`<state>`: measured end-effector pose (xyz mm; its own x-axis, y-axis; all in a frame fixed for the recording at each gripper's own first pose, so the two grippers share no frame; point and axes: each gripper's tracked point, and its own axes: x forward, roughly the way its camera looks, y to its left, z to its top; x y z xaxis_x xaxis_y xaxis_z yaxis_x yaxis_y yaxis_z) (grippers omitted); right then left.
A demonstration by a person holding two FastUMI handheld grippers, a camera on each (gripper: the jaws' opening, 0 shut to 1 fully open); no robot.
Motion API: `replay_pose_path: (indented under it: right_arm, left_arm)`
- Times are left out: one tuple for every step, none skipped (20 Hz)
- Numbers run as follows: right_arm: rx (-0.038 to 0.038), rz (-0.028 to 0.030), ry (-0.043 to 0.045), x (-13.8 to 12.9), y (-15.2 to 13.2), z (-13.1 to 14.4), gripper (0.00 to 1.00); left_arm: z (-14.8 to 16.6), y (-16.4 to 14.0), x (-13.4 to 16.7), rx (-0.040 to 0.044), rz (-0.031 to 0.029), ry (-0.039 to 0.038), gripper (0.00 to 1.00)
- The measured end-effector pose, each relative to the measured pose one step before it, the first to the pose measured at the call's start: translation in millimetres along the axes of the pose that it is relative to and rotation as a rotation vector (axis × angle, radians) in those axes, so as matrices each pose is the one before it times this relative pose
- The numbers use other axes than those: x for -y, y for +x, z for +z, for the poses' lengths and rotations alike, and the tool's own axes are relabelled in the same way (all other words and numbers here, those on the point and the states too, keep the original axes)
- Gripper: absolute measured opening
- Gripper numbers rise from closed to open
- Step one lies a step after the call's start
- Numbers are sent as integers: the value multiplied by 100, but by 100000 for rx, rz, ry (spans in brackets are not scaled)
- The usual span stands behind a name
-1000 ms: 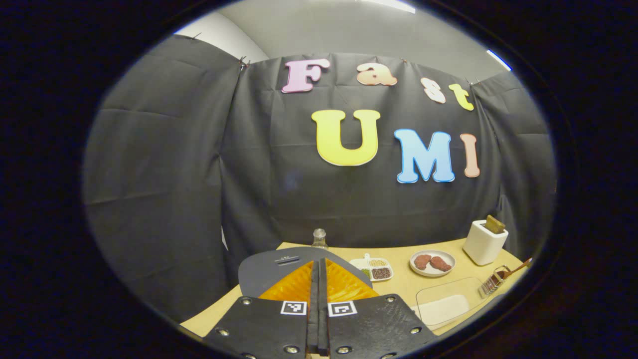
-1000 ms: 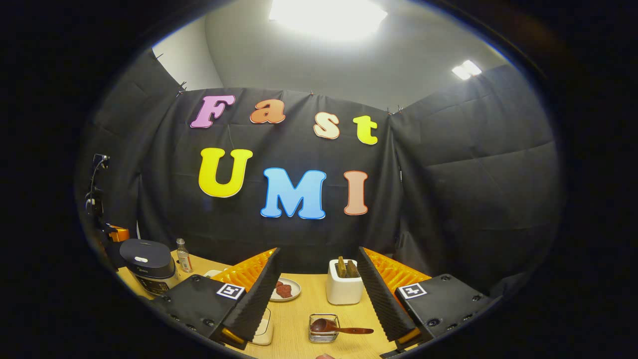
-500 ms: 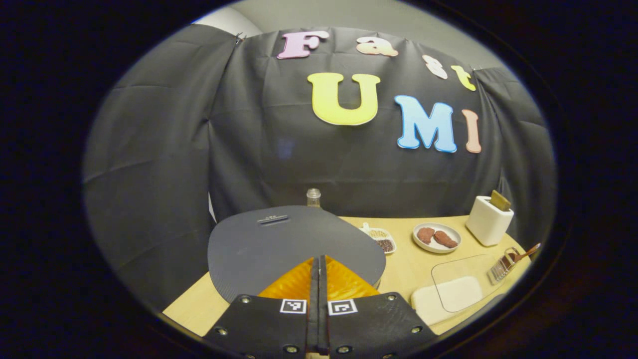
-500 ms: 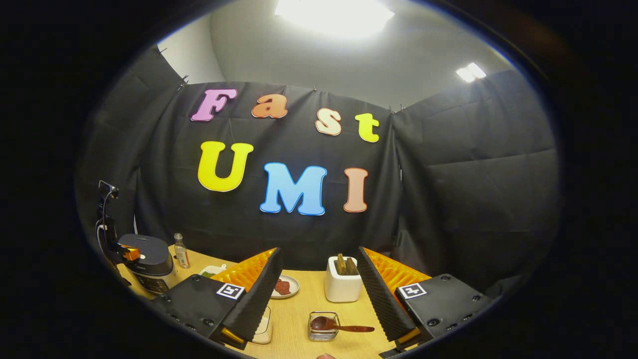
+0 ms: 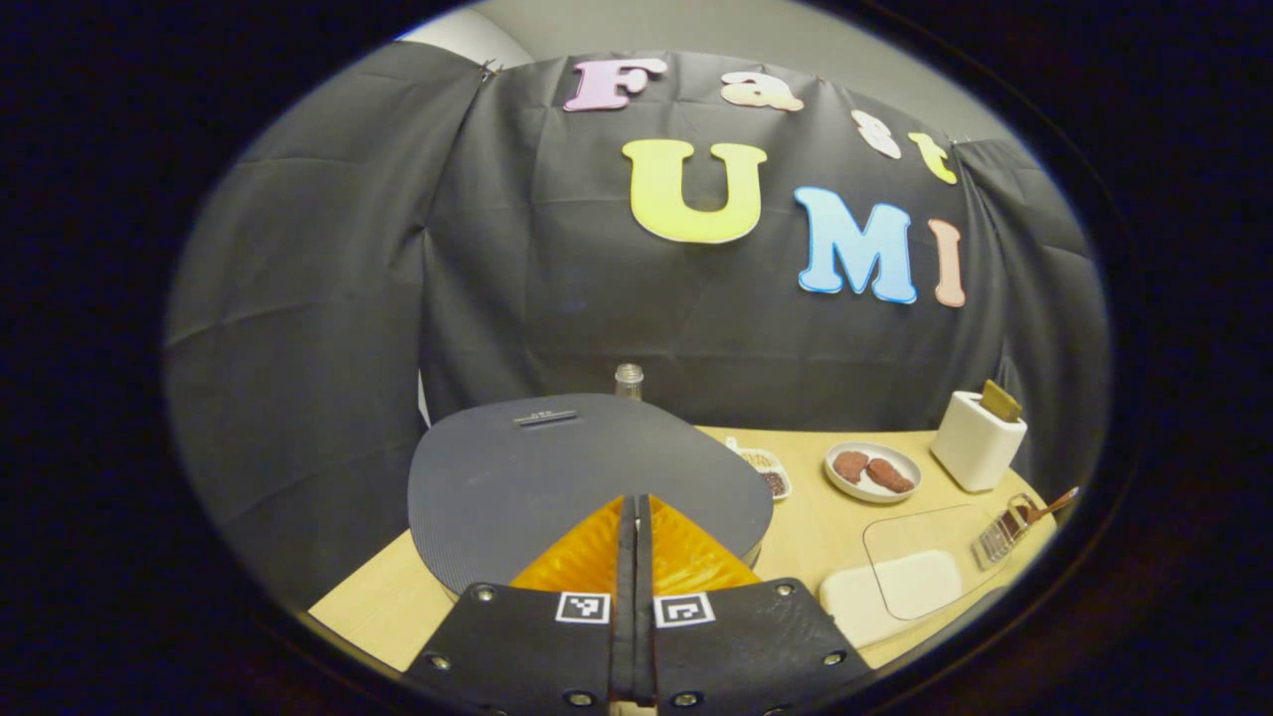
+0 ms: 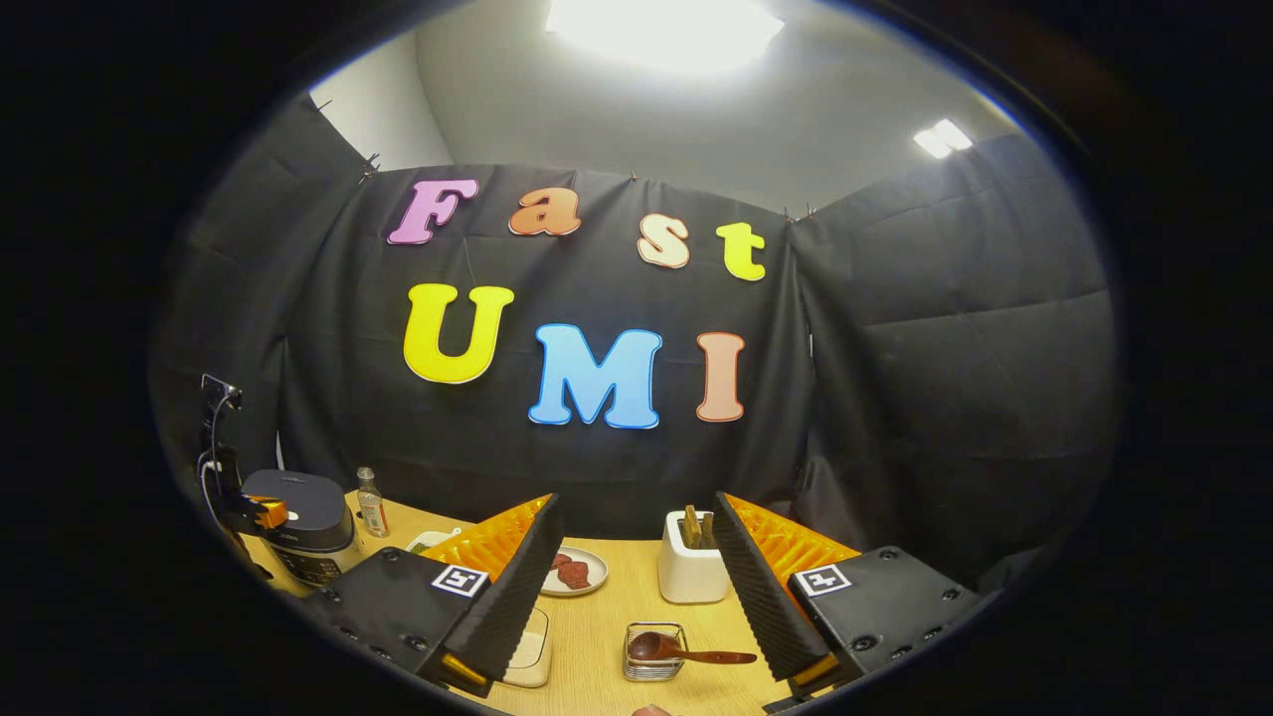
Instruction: Close the left gripper, press the button to open the rice cooker; take a wooden spoon from the chopstick holder with the right hand, scoop a spoonful of rice and pour it into the rice cooker, then put the wooden spoon back into the chopstick holder.
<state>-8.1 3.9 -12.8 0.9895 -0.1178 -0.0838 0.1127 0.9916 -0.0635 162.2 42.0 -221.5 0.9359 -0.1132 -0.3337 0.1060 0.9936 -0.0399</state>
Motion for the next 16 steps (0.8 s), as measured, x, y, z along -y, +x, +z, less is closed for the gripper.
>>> replay_pose_path:
  right_arm:
    - [-77,181,206,239,-15,-31,93]
    - [154,237,31,331,-38,56,96]
    - [85,80,-228,336,-81,-45,93]
    - [62,-155,-48,475,15,-14,96]
    - [-4,36,562,377,8,-9,96]
    - [-2,206,1205,376,3,-106,96]
    - [-80,330,1118,293,87,-51,93]
    - [-50,412,1033,296,195,-27,96]
    - [169,231,864,393,23,-94,96]
    - [118,170,863,397,184,-75,96]
    - [-69,359,973,332,58,-193,96]
    - [-369,418,950,318,241,-289,96]
    - [-499,479,747,337,192,-381,96]
    - [-522,172,534,435,220,-370,96]
    - [-740,321,632,431,393,-542,92]
    - [-894,237,698,444,324,-554,96]
  left_arm:
    - [232,-126,124,634,897,2961,2]
    - [662,-257,-20,1094,837,1455,2]
    - [451,-242,97,-712,604,-342,2]
    - [1064,-328,-166,2649,1097,-602,1]
    - [1570,-283,-222,3173,1407,-422,2]
    - [2107,-339,-272,4262,1607,369,1]
    - [1881,-317,-201,3025,1462,322,2]
    - [1404,-316,-330,1568,1422,-339,2]
    - [1110,-296,-321,1547,1458,-768,2]
    - [1287,-359,-326,2045,1516,-796,2]
    - [1196,-485,-286,2119,1498,-590,2]
    - [1355,-484,-36,1765,842,-332,2]
    - [681,-925,450,-55,-439,-1286,1]
    - [693,-599,531,748,-813,-1692,1]
    - [479,-354,360,860,-435,-916,0]
    - [843,-810,546,1229,-394,-61,1]
